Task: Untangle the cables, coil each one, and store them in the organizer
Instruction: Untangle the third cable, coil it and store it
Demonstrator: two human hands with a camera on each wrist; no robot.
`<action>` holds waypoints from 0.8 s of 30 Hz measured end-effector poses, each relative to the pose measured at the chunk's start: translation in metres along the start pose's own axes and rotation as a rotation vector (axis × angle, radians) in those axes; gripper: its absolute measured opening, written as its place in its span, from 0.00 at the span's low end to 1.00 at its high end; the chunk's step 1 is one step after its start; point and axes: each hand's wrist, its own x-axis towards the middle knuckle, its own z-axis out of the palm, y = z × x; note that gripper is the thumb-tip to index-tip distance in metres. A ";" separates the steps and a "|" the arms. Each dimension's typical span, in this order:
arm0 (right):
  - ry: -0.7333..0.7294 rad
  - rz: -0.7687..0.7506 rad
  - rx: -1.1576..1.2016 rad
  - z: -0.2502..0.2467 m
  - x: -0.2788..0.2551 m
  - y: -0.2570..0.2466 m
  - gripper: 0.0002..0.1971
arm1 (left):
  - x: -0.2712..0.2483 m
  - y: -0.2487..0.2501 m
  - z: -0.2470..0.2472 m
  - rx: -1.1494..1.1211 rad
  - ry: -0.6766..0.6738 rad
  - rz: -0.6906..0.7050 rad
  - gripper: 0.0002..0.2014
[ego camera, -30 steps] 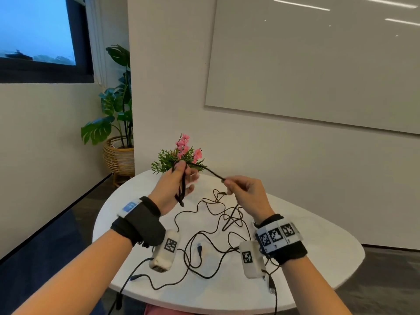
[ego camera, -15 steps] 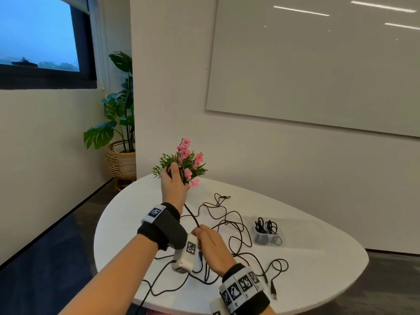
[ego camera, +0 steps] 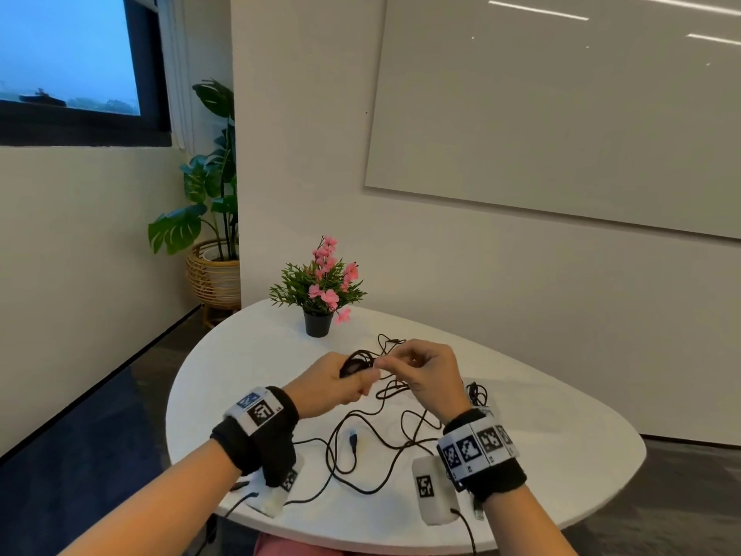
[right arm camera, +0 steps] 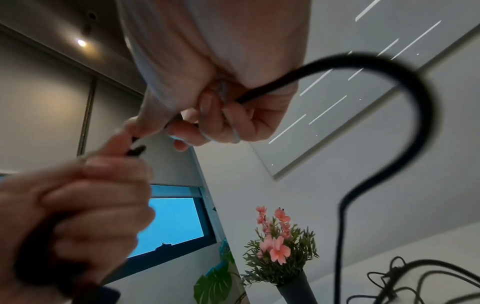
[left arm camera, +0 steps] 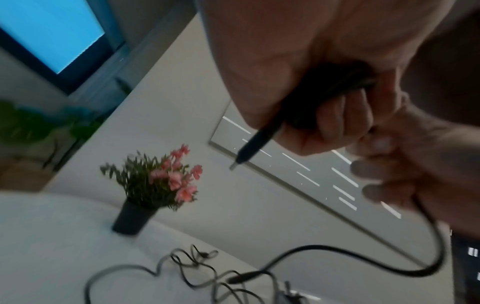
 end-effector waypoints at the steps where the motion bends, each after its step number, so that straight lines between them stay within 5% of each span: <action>1: 0.016 0.023 0.020 0.001 0.001 0.002 0.15 | 0.000 0.004 0.000 -0.143 0.035 -0.004 0.14; 7: 0.039 0.177 0.207 0.011 -0.013 0.016 0.14 | 0.007 0.012 -0.001 -0.906 0.379 0.017 0.17; 11: -0.051 0.161 0.231 0.022 -0.022 0.019 0.13 | 0.009 0.013 0.000 -0.872 0.578 -0.032 0.15; 16: -0.259 0.129 -0.010 0.043 -0.026 0.020 0.11 | 0.011 0.016 -0.003 -1.036 0.440 -0.021 0.21; 18: -0.292 0.162 -0.066 0.054 -0.026 0.023 0.12 | 0.014 0.019 -0.003 -1.043 0.493 -0.036 0.21; 21: -0.368 0.274 -0.101 0.063 -0.035 0.024 0.28 | 0.018 0.020 -0.014 -1.033 0.653 -0.109 0.19; 24: -0.549 0.298 -0.263 0.070 -0.052 0.027 0.37 | 0.021 0.019 -0.030 -0.868 0.652 -0.119 0.19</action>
